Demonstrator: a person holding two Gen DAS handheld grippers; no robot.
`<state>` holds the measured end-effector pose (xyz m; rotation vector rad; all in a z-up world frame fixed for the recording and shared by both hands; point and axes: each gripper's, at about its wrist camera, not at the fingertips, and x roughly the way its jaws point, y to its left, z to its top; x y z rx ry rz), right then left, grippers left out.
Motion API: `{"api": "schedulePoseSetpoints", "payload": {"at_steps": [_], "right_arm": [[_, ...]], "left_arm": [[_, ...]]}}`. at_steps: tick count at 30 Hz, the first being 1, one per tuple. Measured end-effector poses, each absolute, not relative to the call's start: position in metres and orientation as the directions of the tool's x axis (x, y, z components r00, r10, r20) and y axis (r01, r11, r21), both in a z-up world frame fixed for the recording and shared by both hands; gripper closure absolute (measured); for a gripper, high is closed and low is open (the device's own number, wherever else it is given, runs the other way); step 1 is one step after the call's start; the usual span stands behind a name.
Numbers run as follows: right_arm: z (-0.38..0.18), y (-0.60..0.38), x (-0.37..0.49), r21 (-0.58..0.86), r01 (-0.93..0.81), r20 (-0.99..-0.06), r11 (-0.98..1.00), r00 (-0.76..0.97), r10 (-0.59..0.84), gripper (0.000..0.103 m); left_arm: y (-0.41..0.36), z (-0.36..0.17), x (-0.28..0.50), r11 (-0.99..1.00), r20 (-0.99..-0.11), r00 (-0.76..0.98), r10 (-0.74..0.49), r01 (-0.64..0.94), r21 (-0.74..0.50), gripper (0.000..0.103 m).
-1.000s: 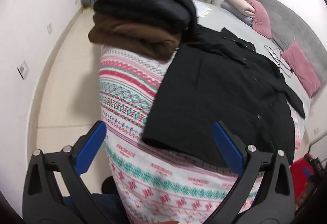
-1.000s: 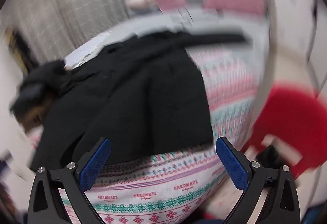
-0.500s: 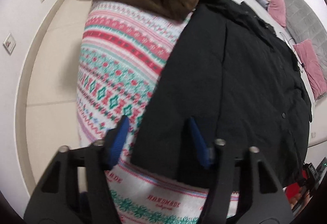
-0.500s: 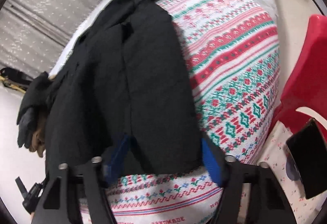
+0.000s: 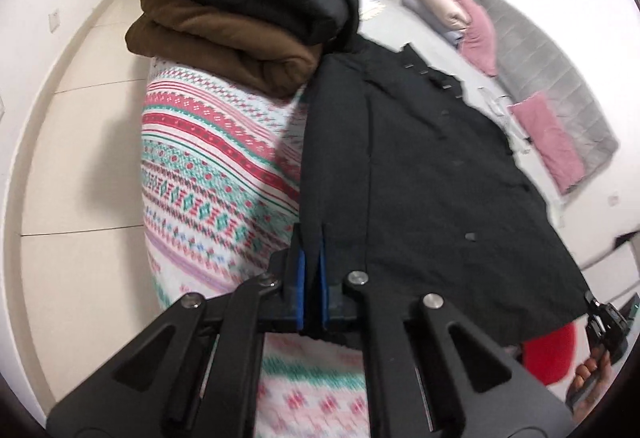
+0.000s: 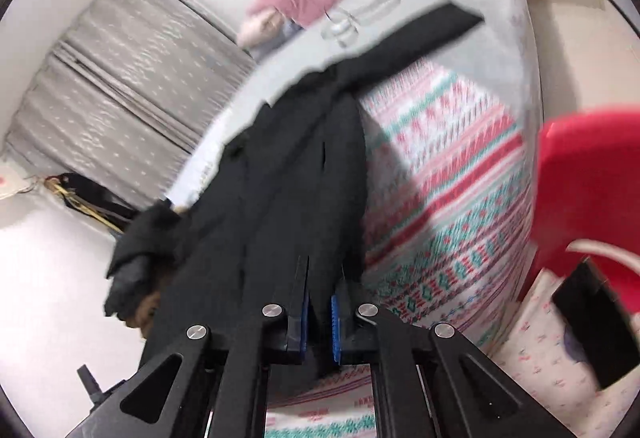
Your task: Fold large clothes
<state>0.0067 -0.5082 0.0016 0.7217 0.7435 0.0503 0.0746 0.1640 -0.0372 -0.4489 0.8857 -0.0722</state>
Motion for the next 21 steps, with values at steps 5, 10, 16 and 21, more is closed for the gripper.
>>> {"api": "schedulePoseSetpoints", "payload": {"at_steps": [5, 10, 16, 21], "right_arm": [[0.032, -0.504, -0.032, 0.551, 0.159, -0.596, 0.819, 0.762, 0.253, 0.096], [-0.005, -0.513, -0.043, 0.51, 0.253, -0.67, 0.822, 0.716, 0.195, 0.096], [-0.041, -0.528, -0.046, 0.494, 0.311, -0.72, 0.812, 0.669, 0.183, 0.096], [-0.032, -0.516, -0.044, 0.418, 0.286, -0.741, 0.862, 0.657, 0.14, 0.096]], "left_arm": [[0.166, -0.01, 0.03, 0.923, -0.71, 0.668, -0.224, -0.089, -0.374, 0.097], [0.163, -0.041, 0.036, 0.944, -0.783, 0.596, -0.176, -0.122, -0.306, 0.098], [0.157, -0.047, 0.029, 0.954, -0.785, 0.602, -0.147, -0.122, -0.273, 0.098], [0.153, -0.05, 0.025, 0.965, -0.791, 0.601, -0.114, -0.122, -0.232, 0.098]]}}
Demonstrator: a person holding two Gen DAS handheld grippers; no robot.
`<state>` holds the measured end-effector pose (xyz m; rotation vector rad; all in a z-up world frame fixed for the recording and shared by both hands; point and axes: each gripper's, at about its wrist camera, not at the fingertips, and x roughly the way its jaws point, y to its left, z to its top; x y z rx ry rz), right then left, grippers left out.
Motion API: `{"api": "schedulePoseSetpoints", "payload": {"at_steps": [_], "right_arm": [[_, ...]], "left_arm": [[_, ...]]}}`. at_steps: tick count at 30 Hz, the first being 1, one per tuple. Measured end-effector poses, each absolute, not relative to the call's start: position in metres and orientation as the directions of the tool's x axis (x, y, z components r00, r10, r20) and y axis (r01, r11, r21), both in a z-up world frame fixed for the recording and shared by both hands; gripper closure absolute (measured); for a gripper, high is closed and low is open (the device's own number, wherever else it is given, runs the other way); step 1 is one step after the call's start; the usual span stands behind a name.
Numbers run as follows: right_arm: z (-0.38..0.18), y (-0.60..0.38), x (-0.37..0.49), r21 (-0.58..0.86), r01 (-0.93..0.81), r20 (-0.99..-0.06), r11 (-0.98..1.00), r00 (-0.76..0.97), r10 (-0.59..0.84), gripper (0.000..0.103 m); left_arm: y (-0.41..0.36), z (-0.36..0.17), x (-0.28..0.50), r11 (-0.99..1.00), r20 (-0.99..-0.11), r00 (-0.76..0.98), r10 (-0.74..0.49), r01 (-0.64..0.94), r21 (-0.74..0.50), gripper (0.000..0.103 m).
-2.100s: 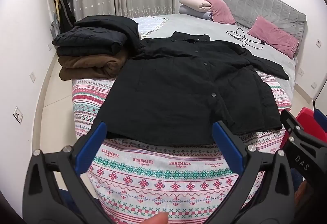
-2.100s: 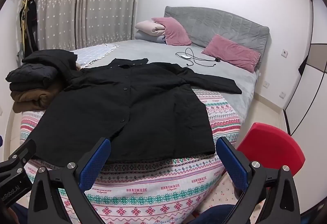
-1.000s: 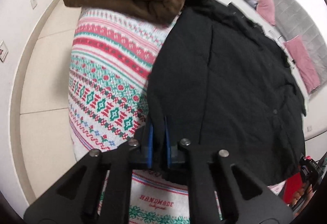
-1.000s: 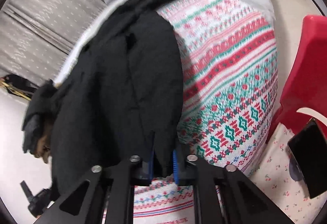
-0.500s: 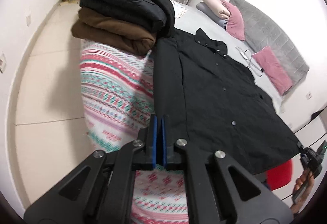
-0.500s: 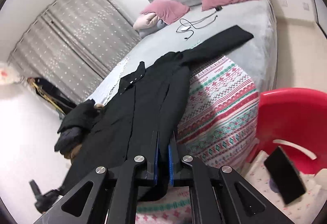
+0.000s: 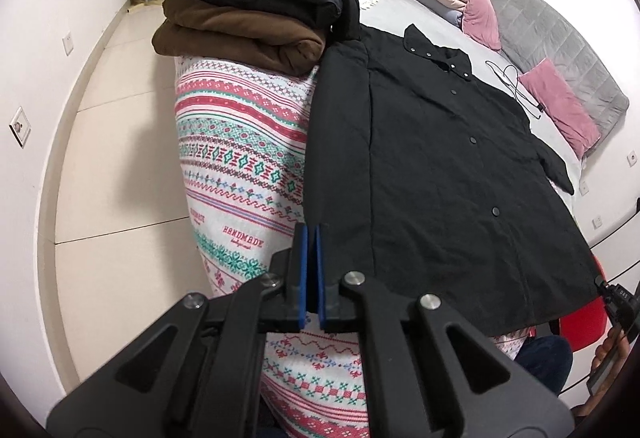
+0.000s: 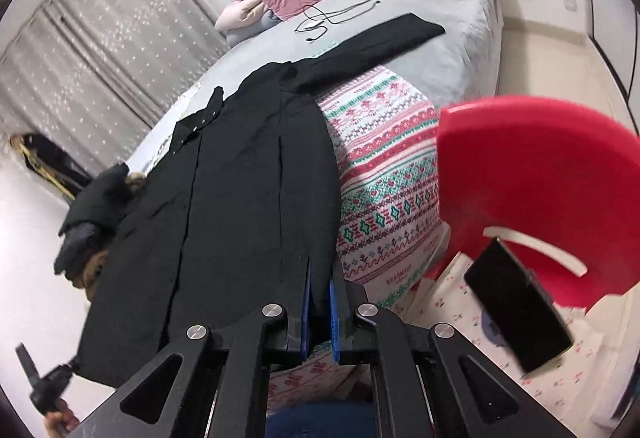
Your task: Fold large clothes
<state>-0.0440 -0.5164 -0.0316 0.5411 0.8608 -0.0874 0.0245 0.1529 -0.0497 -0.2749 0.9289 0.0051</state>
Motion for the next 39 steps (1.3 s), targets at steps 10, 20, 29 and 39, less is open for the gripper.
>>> {"api": "schedulePoseSetpoints", "payload": {"at_steps": [10, 20, 29, 39], "right_arm": [[-0.045, -0.516, -0.045, 0.422, 0.26, -0.751, 0.869, 0.636, 0.175, 0.096], [-0.033, -0.512, -0.052, 0.352, 0.259, -0.757, 0.9, 0.643, 0.111, 0.095], [-0.029, -0.506, -0.036, 0.322, 0.21, -0.752, 0.923, 0.649, 0.114, 0.06], [-0.024, -0.457, 0.033, 0.167, 0.201, -0.744, 0.965, 0.668, -0.011, 0.051]], "left_arm": [[0.154, -0.048, 0.015, 0.954, -0.779, 0.617, -0.106, -0.158, -0.255, 0.099], [0.152, -0.044, 0.009, 0.967, -0.803, 0.592, -0.07, -0.156, -0.2, 0.1], [0.146, -0.009, 0.012, 0.96, -0.738, 0.674, -0.034, -0.183, -0.211, 0.054], [0.067, 0.007, 0.096, 0.981, -0.709, 0.698, -0.099, -0.051, -0.188, 0.029]]}}
